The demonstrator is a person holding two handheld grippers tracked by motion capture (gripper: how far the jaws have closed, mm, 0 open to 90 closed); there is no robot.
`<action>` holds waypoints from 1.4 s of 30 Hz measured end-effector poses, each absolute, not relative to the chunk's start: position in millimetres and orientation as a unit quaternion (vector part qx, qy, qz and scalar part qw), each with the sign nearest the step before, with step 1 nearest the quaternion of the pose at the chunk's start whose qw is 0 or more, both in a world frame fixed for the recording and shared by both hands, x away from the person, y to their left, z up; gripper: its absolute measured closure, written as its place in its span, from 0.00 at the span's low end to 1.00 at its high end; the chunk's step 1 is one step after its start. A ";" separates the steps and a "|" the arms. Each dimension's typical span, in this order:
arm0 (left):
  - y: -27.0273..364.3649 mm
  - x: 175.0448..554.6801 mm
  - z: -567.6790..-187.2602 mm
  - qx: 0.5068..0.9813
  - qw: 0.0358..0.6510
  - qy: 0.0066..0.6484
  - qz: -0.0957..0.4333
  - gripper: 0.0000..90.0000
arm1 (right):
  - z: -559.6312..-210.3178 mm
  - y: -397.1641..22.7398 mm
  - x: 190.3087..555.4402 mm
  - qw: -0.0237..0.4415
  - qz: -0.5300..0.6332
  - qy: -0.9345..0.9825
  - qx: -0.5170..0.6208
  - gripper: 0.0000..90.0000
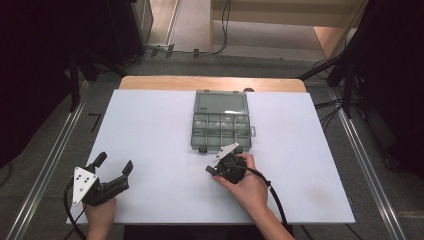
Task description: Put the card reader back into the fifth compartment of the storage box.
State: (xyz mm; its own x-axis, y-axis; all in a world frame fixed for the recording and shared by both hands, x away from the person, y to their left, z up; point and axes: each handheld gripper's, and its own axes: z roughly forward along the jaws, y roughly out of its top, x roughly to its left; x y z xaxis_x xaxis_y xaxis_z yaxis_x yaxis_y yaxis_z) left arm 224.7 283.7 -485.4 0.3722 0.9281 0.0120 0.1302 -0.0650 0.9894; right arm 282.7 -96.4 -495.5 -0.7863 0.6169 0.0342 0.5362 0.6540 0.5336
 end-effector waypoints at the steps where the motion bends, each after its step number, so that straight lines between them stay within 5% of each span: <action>1: 283.7 224.8 -485.4 0.629 0.539 0.421 0.370 0.13 | -495.5 -96.4 282.7 0.075 0.268 0.907 0.318 0.79; 42: 283.9 224.8 -485.4 0.629 0.540 0.421 0.369 0.13 | -473.2 -103.7 297.6 0.053 0.301 0.897 0.319 0.79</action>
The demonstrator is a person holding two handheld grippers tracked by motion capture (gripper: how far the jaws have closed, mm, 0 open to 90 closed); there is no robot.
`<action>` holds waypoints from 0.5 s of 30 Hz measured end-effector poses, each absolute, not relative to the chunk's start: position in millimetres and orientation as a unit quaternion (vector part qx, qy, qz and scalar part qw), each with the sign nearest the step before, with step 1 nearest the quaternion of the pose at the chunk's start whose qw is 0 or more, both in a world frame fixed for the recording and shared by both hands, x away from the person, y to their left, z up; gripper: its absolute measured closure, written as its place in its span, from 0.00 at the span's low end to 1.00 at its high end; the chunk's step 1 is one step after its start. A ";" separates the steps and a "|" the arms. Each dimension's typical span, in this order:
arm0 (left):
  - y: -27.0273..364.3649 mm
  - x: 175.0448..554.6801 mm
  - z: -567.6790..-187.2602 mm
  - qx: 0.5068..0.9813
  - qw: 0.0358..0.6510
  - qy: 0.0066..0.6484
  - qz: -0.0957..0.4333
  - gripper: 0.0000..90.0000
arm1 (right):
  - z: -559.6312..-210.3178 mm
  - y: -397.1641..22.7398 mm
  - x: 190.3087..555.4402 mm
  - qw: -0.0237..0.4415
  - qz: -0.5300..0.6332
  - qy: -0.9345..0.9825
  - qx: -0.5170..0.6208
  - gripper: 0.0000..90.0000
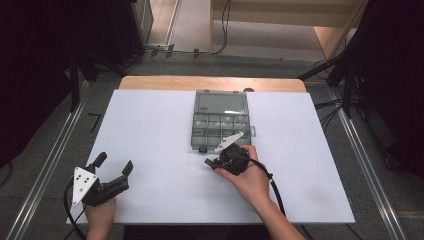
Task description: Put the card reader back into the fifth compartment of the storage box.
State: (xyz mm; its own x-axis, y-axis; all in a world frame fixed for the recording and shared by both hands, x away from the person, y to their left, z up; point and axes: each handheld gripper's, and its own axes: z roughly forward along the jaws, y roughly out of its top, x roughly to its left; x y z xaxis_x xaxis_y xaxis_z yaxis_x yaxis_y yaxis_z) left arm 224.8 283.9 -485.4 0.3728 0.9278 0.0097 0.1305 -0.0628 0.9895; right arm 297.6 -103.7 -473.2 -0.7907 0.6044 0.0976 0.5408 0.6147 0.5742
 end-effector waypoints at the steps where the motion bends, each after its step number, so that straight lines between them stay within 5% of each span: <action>1: 283.9 224.9 -485.4 0.629 0.540 0.421 0.369 0.13 | -472.2 -103.7 298.5 0.053 0.301 0.898 0.317 0.79; 15: 283.9 225.0 -485.5 0.628 0.540 0.421 0.369 0.13 | -460.5 -101.3 307.1 0.064 0.298 0.897 0.319 0.79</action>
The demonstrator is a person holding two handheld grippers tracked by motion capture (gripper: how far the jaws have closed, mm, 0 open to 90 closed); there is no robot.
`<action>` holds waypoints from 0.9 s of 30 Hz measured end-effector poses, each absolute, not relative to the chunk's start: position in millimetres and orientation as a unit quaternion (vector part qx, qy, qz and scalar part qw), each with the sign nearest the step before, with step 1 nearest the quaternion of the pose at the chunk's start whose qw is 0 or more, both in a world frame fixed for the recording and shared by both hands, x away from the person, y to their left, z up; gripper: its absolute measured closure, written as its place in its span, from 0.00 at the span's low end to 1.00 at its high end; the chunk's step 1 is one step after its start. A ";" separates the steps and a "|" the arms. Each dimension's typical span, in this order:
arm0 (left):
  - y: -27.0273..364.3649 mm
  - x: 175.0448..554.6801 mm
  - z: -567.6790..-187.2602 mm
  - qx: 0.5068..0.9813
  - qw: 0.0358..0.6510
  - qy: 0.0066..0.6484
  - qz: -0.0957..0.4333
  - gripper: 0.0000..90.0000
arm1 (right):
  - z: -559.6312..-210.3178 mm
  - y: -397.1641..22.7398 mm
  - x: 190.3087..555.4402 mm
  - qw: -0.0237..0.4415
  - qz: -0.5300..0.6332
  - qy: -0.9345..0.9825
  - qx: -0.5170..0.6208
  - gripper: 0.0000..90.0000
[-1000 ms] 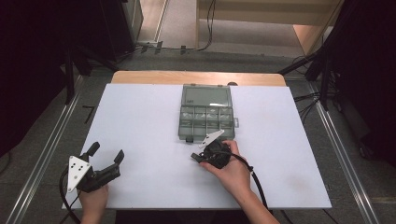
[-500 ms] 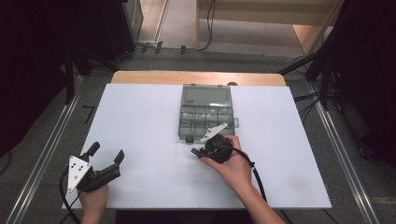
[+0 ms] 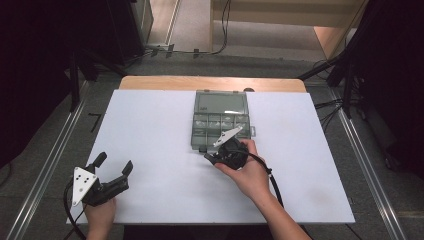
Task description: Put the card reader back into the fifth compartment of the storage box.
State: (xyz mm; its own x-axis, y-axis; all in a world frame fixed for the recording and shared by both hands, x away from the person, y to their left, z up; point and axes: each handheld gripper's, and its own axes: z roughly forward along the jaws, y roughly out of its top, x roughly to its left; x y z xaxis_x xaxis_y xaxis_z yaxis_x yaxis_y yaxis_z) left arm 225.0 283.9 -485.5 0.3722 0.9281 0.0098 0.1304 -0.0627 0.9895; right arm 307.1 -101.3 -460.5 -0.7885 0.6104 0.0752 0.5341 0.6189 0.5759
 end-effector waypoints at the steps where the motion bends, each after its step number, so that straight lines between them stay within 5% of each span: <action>1: 283.8 225.0 -485.5 0.629 0.540 0.421 0.369 0.13 | -459.8 -101.3 307.8 0.064 0.297 0.898 0.319 0.79; 27: 284.4 225.2 -485.4 0.628 0.541 0.421 0.368 0.13 | -437.8 -92.4 324.0 0.066 0.310 0.893 0.320 0.79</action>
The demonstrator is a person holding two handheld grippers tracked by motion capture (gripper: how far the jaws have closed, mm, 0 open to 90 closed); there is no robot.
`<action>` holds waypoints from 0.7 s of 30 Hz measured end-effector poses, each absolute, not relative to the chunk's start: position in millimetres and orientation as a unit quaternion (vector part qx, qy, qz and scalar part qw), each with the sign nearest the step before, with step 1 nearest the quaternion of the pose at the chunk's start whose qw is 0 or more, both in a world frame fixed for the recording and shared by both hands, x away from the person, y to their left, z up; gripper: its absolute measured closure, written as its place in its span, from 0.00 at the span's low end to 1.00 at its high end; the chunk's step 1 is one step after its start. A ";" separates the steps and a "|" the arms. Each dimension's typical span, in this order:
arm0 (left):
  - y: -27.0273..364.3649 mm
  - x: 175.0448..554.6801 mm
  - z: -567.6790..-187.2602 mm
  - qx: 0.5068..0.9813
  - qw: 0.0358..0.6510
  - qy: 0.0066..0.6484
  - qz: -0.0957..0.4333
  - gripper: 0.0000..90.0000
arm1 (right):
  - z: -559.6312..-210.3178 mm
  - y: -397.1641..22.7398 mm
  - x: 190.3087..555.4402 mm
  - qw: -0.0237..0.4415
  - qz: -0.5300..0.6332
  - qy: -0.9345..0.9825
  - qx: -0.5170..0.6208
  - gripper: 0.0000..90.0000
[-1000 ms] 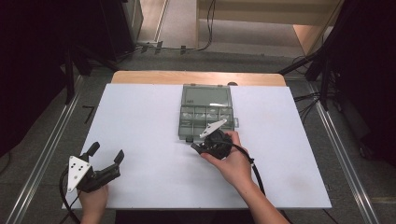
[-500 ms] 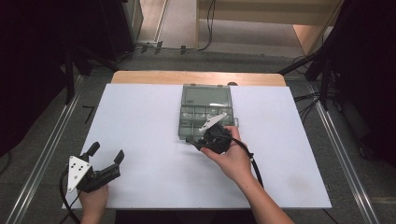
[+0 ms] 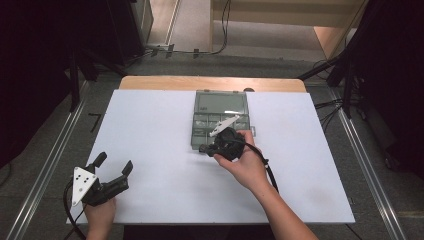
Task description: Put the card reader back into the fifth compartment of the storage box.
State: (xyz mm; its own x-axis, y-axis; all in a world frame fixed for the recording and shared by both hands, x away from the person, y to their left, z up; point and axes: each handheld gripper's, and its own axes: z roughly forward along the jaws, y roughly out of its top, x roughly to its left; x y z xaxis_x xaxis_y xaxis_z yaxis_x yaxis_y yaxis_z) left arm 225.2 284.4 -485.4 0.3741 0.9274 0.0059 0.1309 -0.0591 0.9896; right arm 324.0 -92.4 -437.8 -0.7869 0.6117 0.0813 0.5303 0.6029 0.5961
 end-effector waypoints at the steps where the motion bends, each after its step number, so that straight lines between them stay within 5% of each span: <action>1: 284.5 225.1 -485.4 0.628 0.542 0.421 0.368 0.13 | -436.9 -91.9 324.8 0.065 0.312 0.893 0.319 0.79; 21: 284.2 225.3 -485.3 0.628 0.542 0.421 0.367 0.13 | -429.8 -88.1 345.6 0.082 0.309 0.887 0.333 0.79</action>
State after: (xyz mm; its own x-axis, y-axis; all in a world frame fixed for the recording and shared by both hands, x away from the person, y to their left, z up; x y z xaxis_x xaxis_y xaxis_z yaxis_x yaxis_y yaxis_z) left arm 225.3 284.2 -485.3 0.3766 0.9264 0.0059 0.1307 -0.0594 0.9896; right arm 345.6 -88.1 -429.8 -0.7651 0.6411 0.0601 0.5400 0.5880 0.6022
